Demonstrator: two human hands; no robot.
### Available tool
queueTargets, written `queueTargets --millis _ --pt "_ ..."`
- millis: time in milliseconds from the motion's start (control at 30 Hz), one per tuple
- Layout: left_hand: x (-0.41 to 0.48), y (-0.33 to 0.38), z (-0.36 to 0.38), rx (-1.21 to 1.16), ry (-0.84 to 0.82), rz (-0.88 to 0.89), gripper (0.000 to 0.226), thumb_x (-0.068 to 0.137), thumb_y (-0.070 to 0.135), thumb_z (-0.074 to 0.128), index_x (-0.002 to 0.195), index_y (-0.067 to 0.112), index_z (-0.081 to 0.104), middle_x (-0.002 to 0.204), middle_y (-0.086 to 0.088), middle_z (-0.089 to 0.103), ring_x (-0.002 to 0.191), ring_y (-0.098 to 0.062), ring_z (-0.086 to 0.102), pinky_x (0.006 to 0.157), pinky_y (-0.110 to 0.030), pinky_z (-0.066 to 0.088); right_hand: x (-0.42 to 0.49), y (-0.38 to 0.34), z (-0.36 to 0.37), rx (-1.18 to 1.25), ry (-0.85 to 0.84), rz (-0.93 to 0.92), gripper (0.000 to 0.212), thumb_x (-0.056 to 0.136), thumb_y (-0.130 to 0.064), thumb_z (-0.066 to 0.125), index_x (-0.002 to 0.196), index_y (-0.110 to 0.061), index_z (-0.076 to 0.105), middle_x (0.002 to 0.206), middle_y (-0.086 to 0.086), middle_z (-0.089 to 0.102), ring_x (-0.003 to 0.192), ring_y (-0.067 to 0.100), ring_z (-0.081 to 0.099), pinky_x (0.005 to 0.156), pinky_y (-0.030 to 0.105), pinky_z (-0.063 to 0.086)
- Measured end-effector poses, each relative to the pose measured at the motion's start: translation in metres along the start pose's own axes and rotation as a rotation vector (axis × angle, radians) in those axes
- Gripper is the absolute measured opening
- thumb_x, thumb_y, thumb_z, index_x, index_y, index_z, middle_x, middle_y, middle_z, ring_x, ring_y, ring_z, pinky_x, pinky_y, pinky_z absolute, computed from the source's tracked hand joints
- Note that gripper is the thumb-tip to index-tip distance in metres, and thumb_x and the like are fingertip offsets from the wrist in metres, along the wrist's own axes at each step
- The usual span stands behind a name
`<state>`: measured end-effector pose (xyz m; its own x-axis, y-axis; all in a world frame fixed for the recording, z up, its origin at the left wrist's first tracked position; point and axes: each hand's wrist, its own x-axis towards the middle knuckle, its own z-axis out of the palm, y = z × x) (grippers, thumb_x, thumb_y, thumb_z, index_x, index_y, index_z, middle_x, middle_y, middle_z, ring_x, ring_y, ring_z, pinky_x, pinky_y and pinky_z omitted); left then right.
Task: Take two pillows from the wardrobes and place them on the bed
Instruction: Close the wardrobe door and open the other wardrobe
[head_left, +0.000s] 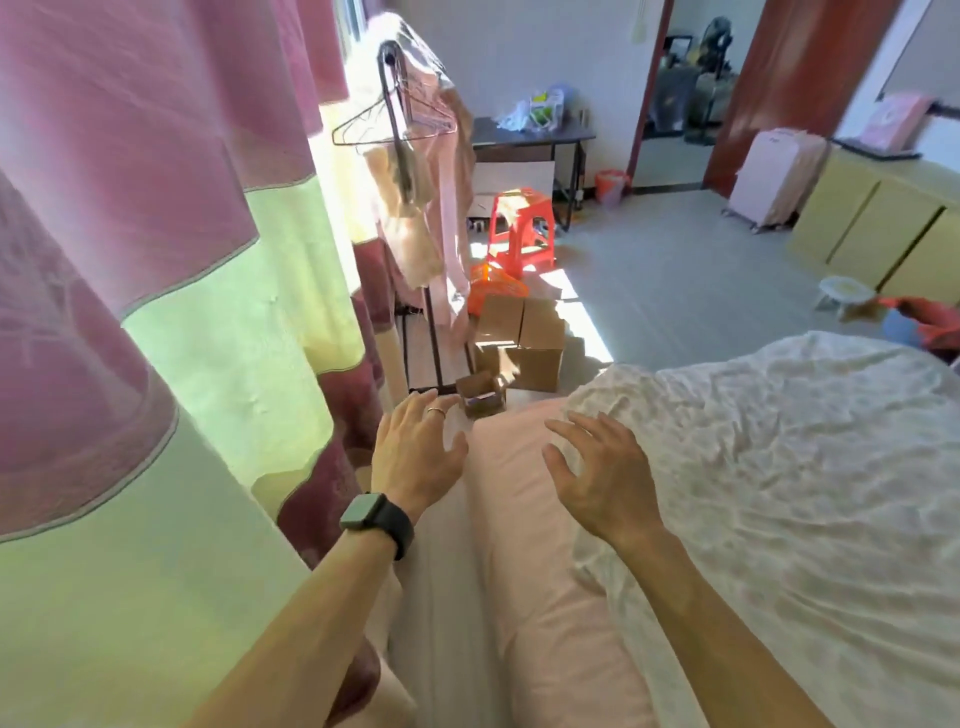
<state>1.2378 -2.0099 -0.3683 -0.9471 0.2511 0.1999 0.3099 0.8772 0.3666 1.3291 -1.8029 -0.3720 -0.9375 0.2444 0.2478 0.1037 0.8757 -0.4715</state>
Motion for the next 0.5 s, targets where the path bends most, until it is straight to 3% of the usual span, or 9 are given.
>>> queueTargets --millis 267,500 --pt "0.133 -0.014 0.013 0.046 0.031 0.029 0.050 0.090 0.039 0.059 0.139 0.034 0.049 0.146 0.004 0.048 0.138 -0.021 0.039 0.116 -0.042 0.027 0.141 0.011 0.013 0.033 0.058 -0.027 0.036 0.096 -0.041 0.058 0.130 -0.034 0.067 0.142 -0.005 0.061 0.137 0.028 0.046 0.114 0.049 0.038" --pt "0.250 -0.026 0.027 0.014 0.010 0.003 0.049 0.092 0.037 0.058 0.140 0.033 0.048 0.146 0.002 0.048 0.136 -0.024 0.043 0.113 -0.045 0.033 0.256 0.021 0.040 0.056 0.106 -0.054 0.031 0.093 -0.033 0.067 0.123 -0.026 0.073 0.133 0.000 0.068 0.128 0.031 0.054 0.109 0.042 0.040"
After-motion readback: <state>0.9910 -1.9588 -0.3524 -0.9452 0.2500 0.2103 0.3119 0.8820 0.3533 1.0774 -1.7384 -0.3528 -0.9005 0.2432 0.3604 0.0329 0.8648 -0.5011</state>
